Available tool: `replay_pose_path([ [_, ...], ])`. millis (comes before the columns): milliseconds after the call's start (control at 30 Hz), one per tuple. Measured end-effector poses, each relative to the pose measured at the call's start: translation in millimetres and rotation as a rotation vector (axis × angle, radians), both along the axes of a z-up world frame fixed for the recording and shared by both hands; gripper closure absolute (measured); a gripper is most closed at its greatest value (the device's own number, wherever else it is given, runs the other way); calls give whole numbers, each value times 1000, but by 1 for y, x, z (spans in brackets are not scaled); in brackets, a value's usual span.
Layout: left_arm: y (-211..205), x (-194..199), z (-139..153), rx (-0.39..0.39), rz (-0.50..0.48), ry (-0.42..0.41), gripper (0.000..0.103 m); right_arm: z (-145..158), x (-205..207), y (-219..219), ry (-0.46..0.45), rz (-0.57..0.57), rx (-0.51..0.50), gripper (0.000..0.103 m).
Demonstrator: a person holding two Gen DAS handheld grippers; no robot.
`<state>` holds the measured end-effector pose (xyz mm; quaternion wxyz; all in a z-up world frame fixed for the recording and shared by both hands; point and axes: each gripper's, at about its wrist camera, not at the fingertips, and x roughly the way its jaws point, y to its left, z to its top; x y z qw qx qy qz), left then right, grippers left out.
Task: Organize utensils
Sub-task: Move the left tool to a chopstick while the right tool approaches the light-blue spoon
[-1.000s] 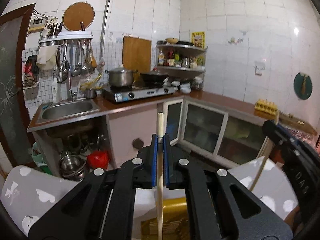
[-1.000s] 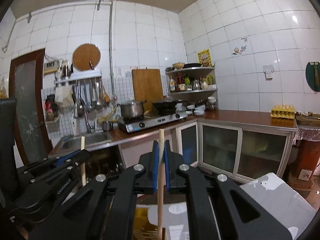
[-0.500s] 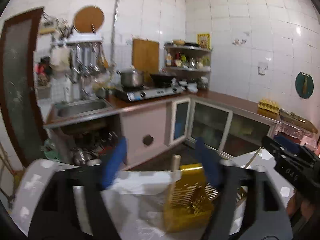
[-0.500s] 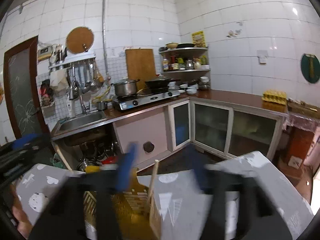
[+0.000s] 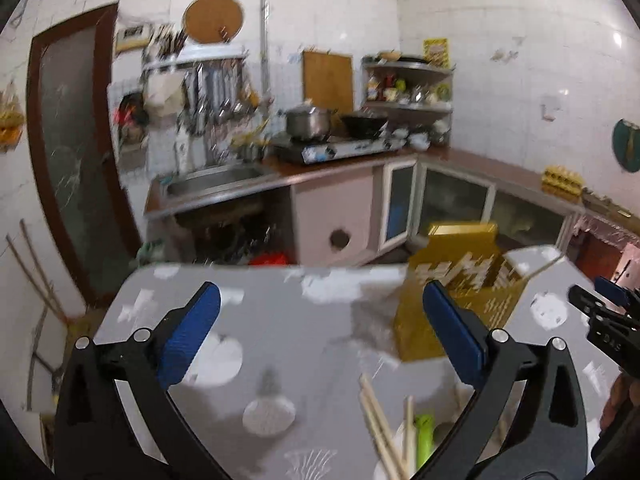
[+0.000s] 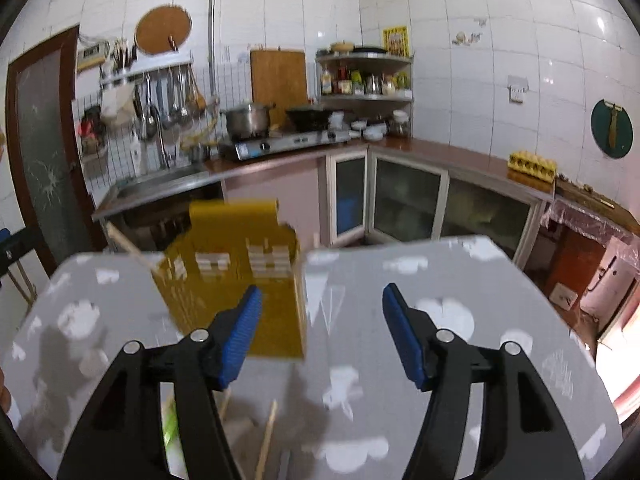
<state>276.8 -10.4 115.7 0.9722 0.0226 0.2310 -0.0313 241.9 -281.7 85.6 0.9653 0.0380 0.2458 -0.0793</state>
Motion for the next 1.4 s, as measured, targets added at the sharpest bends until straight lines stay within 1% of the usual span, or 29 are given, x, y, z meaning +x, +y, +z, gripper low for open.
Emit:
replay_pose_path([
  [67,3,5,-13,8,8,39,5,-15,0,2,40,-5,6,41],
  [133,6,11,-33,6,9,98,5,-34,1,3,94,-11,17,41],
  [167,6,14,-47,12,23,128,5,-43,2,4,116,-14,19,41],
  [333,4,28,-93,53,61,246,5,-86,-5,5,210,-34,37,41],
  [433,2,34,-117,62,43,311,5,-105,-9,5,258,-36,58,41],
  [533,-1,37,-135,62,38,364,5,-119,-13,9,295,-39,50,41],
  [600,-3,39,-142,52,13,401,5,-123,-13,9,313,-37,60,41],
  [633,-4,39,-146,51,3,404,5,-124,-14,10,318,-33,64,41],
  [733,-9,37,-148,86,16,386,5,-125,-17,15,331,-32,35,41],
  [800,-9,38,-153,93,27,395,5,-126,-19,17,343,-29,39,41],
  [933,-5,45,-159,63,42,429,5,-125,-20,20,352,-28,36,41],
  [1033,-3,46,-160,33,39,446,5,-122,-24,20,344,-16,79,41],
  [1100,-4,48,-161,30,47,450,6,-123,-23,24,361,-5,65,41],
  [1167,-6,49,-161,24,45,457,9,-126,-23,27,371,-8,43,41],
  [1200,-7,51,-162,19,40,464,10,-127,-23,28,372,-12,36,42],
  [1400,-19,55,-165,22,30,485,15,-130,-22,22,369,-20,50,42],
])
